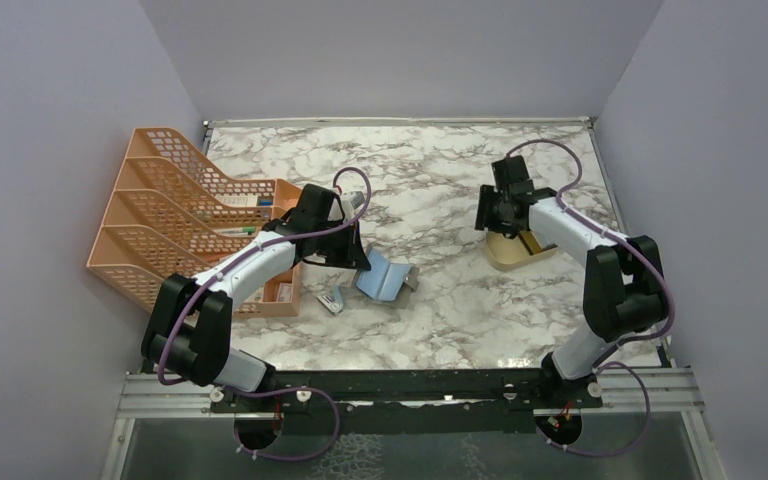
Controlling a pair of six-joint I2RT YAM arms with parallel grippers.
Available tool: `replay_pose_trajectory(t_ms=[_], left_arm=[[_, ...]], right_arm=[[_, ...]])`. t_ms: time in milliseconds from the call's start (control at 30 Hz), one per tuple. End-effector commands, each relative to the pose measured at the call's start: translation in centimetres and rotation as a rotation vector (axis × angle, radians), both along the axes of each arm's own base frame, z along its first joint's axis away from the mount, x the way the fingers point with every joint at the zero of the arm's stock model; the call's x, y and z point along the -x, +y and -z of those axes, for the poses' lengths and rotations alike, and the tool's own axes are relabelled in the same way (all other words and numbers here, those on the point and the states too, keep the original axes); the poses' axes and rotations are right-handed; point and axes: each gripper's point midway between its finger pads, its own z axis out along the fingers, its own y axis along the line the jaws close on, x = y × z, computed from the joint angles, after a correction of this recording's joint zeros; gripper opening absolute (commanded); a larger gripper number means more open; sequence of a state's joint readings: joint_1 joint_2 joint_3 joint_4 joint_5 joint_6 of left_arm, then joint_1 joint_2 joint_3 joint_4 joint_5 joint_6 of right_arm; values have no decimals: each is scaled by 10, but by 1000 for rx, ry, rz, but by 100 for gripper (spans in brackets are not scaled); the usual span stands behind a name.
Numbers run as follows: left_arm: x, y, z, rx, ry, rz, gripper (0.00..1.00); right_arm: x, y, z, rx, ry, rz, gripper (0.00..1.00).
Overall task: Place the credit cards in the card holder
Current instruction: Move the storage box to the center of the board, then pick up the credit card from the storage box.
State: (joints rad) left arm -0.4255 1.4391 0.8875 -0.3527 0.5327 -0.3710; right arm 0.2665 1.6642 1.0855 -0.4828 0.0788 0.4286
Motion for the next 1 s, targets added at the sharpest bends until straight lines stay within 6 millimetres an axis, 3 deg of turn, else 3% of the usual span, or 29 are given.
replay_pose_trajectory(t_ms=[0,167,333,633,967], left_arm=[[1,1,-4,3,-24,4,0],[1,0,-8,11,-29,6,0],[1,0,-11,15,-37,4,0],[0,1,-12,14,-45,0,0],[1,1,-12,13,-48,3,0]], right_arm=[[-22,-39,-48,217,-138,9,51],[-37,-66,-76,416,-181,-59,51],[-35,-90,-64,564,-86,-113,51],[-23,-101,-44,615,-23,-248,51],[-3,-126,-23,730,80,-223,51]])
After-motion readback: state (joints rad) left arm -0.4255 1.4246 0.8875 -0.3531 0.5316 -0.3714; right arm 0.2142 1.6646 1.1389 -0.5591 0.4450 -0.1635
